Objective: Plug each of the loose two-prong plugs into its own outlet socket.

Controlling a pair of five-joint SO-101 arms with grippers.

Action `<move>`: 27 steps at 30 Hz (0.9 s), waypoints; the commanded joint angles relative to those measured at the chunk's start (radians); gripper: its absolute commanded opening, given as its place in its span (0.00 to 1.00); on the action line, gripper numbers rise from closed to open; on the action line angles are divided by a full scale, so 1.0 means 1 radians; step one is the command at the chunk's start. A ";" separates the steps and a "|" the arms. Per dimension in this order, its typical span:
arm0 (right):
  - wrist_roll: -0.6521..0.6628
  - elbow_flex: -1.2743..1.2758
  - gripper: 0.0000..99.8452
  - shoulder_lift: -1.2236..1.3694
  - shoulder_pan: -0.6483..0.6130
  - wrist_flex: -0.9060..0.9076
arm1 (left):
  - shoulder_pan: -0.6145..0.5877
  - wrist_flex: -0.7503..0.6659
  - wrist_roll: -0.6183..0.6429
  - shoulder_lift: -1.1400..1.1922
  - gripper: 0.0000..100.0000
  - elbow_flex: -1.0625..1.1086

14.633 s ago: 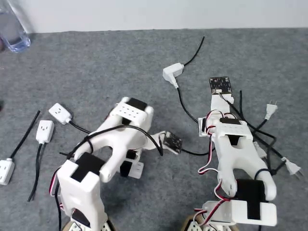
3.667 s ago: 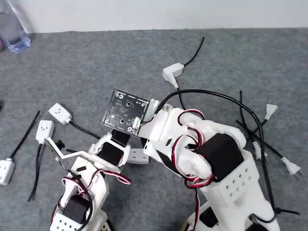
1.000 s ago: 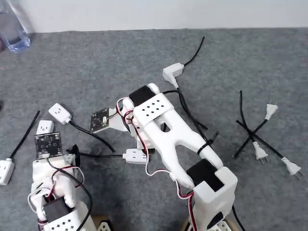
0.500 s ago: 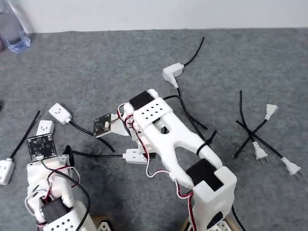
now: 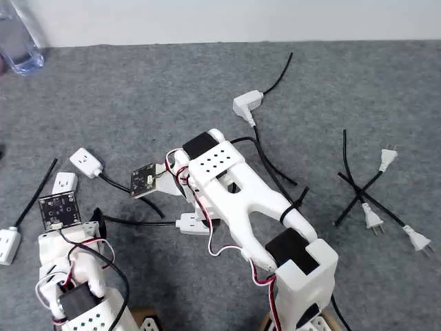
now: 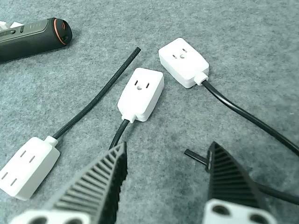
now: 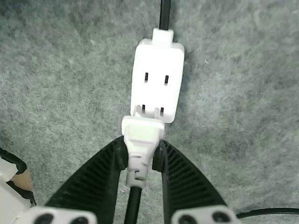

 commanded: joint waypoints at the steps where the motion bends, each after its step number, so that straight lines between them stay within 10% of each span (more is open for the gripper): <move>1: 0.023 -0.038 0.01 -0.007 0.001 -0.001 | -0.005 -0.023 -0.006 -0.009 0.26 -0.007; 27: 0.052 -0.037 0.01 -0.004 0.038 -0.051 | -0.005 -0.021 -0.006 -0.009 0.26 -0.007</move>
